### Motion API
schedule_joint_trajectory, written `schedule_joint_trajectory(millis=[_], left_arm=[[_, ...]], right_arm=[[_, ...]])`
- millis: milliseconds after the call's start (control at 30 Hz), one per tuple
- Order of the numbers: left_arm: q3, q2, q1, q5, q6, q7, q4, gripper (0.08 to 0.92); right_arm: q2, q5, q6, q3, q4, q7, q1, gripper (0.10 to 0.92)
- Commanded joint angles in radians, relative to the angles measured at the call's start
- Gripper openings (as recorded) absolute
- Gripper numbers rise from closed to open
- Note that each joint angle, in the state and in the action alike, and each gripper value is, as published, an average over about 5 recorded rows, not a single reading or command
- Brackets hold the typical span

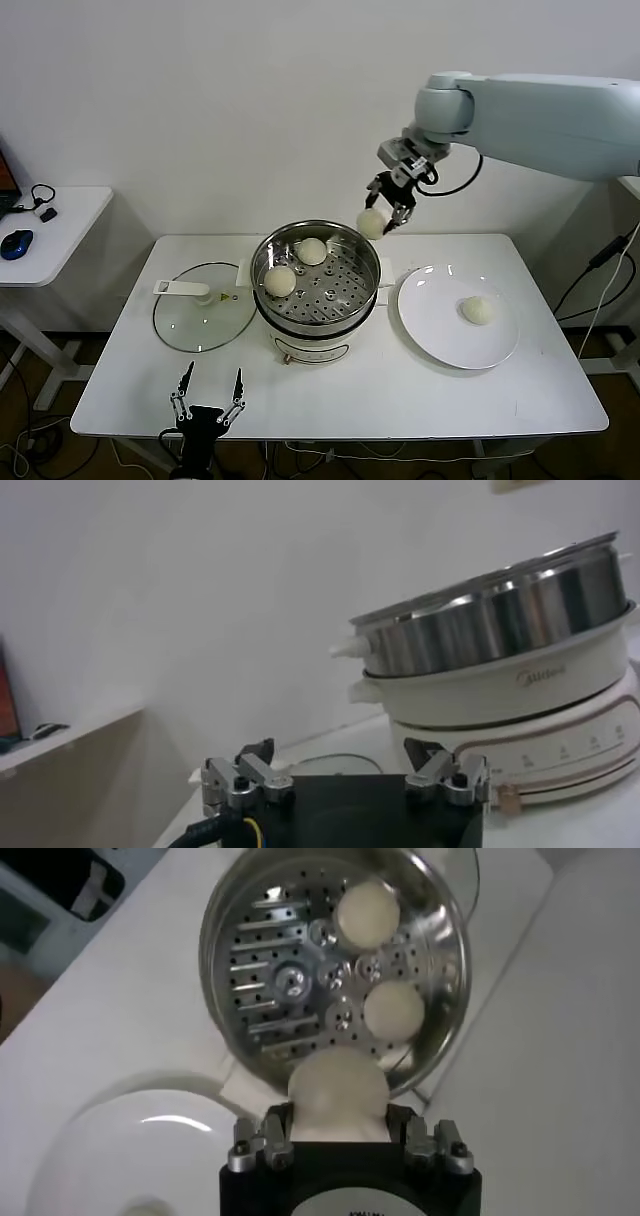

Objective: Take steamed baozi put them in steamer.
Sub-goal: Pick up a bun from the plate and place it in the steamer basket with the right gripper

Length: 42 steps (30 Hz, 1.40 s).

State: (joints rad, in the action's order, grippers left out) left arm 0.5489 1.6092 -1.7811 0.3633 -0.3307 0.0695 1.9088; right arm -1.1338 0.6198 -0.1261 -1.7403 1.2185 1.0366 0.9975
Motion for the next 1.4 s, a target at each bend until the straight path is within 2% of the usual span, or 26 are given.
schedule_joint_trajectory(millis=[33,200,600,1400], left_arm=[[-0.001,0.049,-0.002,0.001,-0.002,0.001,-0.001,0.823],[-0.012,0.049,-0.001,0.006,-0.002,0.001,-0.001,0.823],[-0.016,0.049,-0.008,0.009,-0.009,0.007,0.001,0.823],[-0.014,0.049,-0.003,-0.006,-0.015,0.013,-0.010,0.823]], right_arm=[[-0.167,-0.027,-0.321,-0.017,-0.031,-0.036,0.045,0.619],[-0.196,-0.115,-0.448,-0.012,-0.019,-0.099,0.024,0.619],[-0.236,-0.241,-0.528,-0.009,-0.005,-0.151,-0.065,0.622],[-0.261,-0.283,-0.564,-0.068,-0.003,-0.151,-0.151,0.652]])
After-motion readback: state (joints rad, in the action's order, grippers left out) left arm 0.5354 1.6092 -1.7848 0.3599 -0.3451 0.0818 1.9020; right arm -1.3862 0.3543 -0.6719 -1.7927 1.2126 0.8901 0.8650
